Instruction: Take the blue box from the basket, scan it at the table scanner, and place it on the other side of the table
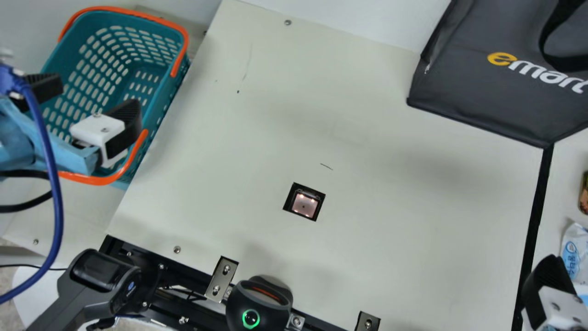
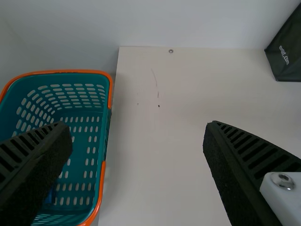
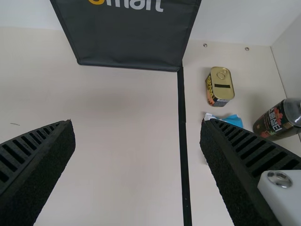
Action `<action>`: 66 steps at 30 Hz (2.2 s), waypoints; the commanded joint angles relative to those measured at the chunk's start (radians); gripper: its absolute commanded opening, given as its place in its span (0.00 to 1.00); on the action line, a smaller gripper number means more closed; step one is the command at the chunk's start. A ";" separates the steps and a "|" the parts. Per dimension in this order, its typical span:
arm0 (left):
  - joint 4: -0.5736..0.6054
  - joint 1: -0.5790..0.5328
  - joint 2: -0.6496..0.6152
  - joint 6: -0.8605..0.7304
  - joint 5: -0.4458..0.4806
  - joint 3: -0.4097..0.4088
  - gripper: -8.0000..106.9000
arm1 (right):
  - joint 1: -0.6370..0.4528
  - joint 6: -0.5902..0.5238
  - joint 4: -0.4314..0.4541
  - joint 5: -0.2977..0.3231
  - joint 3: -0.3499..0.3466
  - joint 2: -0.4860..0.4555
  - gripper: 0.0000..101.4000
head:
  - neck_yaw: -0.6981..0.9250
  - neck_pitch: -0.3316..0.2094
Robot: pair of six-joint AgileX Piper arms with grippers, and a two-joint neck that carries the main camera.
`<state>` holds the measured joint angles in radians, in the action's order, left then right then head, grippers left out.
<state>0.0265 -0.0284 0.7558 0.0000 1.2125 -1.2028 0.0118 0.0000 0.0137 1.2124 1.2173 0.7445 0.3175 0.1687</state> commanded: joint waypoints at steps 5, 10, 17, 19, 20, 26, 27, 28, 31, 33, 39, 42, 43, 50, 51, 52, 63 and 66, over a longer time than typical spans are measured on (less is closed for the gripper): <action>0.000 0.000 0.000 0.000 0.000 0.000 0.85 | 0.000 0.000 0.000 -0.001 0.000 0.000 0.94 | 0.004 -0.030; 0.000 0.000 0.000 0.000 0.000 0.000 0.85 | 0.000 0.000 0.000 -0.001 0.000 0.000 0.94 | 0.004 -0.030; -0.029 0.022 0.010 0.017 0.004 0.003 0.85 | 0.000 0.000 0.000 -0.001 0.000 0.000 0.94 | 0.004 -0.030; -0.047 0.044 0.020 0.033 0.004 0.007 0.85 | 0.000 0.000 0.000 -0.001 0.000 0.000 0.94 | 0.004 -0.030; -0.060 0.055 0.026 0.044 0.004 0.008 0.85 | 0.000 0.000 0.000 -0.001 0.000 0.000 0.94 | 0.004 -0.030; -0.125 0.133 0.060 0.120 0.003 0.018 0.85 | 0.000 0.000 0.000 -0.001 0.000 0.000 0.94 | 0.004 -0.030; -0.134 0.145 0.066 0.133 0.003 0.019 0.85 | 0.000 0.000 0.000 -0.001 0.000 0.000 0.94 | 0.004 -0.030; -0.141 0.158 0.072 0.143 0.004 0.020 0.85 | 0.000 0.000 0.000 -0.001 0.000 0.000 0.94 | 0.004 -0.030; -0.153 0.197 0.091 0.164 0.002 0.024 0.85 | 0.000 0.000 0.000 -0.001 0.000 0.000 0.94 | 0.004 -0.030; -0.156 0.220 0.102 0.170 -0.002 0.027 0.85 | 0.000 0.000 0.000 -0.001 0.000 0.000 0.94 | 0.004 -0.030; -0.141 0.302 0.137 0.140 -0.022 0.038 0.85 | 0.000 0.000 0.000 -0.001 0.000 0.000 0.94 | 0.004 -0.030; -0.125 0.343 0.157 0.103 -0.036 0.045 0.85 | 0.000 0.000 0.000 -0.001 0.000 0.000 0.94 | 0.004 -0.030; -0.117 0.359 0.164 0.087 -0.043 0.048 0.85 | 0.000 0.000 0.000 -0.001 0.000 0.000 0.94 | 0.004 -0.030; -0.054 0.458 0.231 -0.036 -0.083 0.056 0.85 | 0.000 0.000 0.000 -0.001 0.000 0.000 0.94 | 0.004 -0.030; -0.045 0.472 0.242 -0.056 -0.088 0.057 0.85 | 0.000 0.000 0.000 -0.001 0.000 0.000 0.94 | 0.004 -0.030; -0.034 0.488 0.255 -0.079 -0.094 0.056 0.85 | 0.000 0.000 0.000 -0.001 0.000 0.000 0.94 | 0.004 -0.030; 0.064 0.625 0.410 -0.331 -0.158 0.046 0.85 | 0.000 0.000 0.000 -0.001 0.000 0.000 0.94 | 0.004 -0.030; 0.084 0.647 0.454 -0.392 -0.176 0.041 0.85 | 0.000 0.000 0.000 -0.001 0.000 0.000 0.94 | 0.004 -0.030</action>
<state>0.1008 0.6114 1.1877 -0.3435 1.0413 -1.1596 0.0118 0.0000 0.0137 1.2113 1.2173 0.7445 0.3191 0.1687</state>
